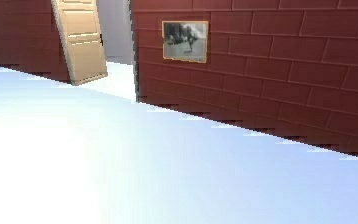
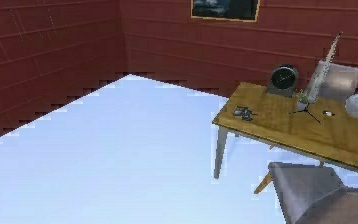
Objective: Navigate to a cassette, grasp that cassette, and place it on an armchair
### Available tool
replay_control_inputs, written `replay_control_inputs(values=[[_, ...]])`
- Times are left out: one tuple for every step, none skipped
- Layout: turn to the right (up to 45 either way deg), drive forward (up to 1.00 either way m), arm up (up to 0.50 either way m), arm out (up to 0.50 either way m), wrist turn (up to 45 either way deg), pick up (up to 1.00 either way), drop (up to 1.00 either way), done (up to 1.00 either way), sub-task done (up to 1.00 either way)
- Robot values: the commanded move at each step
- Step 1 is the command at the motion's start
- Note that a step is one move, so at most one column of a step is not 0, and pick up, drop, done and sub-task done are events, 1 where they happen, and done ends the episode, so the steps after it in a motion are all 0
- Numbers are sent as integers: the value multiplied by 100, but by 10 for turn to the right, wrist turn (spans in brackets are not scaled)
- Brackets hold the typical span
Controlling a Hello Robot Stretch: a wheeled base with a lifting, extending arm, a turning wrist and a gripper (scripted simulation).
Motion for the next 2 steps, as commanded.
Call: replay_control_inputs(values=[[0, 100, 0, 0, 0, 0, 0, 0, 0], [60, 0, 0, 0, 0, 0, 0, 0, 0]])
